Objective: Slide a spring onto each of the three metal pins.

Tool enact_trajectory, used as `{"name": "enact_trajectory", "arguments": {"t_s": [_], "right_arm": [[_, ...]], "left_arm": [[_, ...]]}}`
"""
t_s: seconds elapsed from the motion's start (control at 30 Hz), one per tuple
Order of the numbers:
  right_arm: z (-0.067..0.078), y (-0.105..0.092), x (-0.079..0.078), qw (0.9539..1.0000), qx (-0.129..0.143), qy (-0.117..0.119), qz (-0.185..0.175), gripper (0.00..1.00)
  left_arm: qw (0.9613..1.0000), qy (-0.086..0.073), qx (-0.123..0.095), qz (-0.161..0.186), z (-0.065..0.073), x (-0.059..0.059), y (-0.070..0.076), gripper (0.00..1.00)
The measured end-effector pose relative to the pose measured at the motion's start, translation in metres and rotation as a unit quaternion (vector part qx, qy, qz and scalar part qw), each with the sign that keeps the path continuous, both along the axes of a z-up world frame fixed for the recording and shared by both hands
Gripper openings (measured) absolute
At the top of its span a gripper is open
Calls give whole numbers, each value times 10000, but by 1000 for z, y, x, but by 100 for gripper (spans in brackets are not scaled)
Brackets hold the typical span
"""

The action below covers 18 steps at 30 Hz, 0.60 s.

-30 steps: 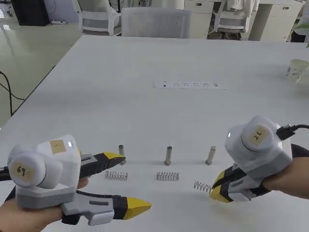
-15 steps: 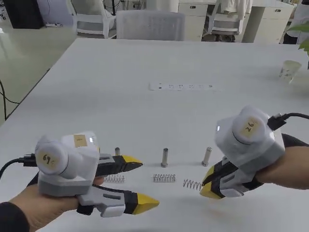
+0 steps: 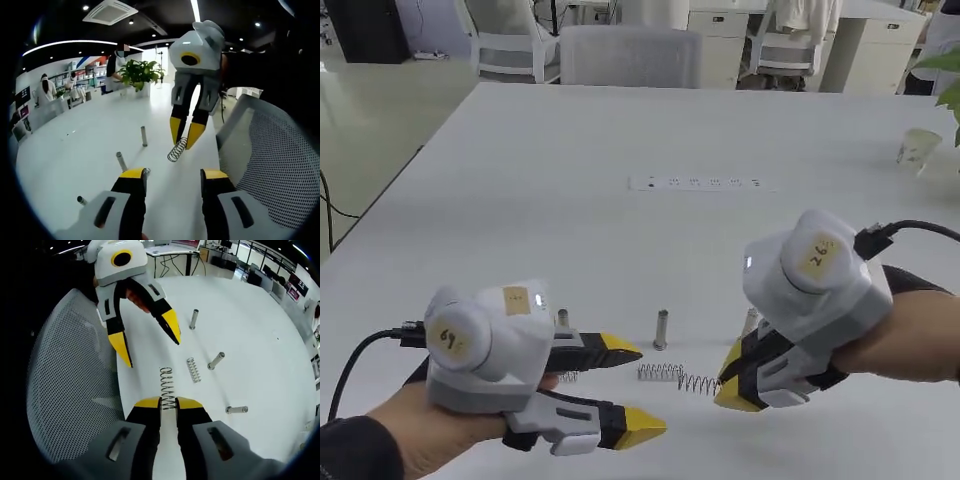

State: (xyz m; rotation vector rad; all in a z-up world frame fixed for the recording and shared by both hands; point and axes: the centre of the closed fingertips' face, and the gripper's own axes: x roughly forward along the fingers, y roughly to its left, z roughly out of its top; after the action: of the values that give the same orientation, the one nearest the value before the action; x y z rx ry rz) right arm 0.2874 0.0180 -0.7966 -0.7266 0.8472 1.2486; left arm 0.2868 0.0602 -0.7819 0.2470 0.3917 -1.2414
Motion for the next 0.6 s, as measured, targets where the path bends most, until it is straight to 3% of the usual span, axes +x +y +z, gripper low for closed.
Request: {"name": "enact_trajectory", "arguments": {"t_s": [0.6], "right_arm": [[4, 11, -18, 9986, 10, 101, 521, 13]], "left_arm": [[9983, -219, 105, -533, 0, -13, -18, 25]]}}
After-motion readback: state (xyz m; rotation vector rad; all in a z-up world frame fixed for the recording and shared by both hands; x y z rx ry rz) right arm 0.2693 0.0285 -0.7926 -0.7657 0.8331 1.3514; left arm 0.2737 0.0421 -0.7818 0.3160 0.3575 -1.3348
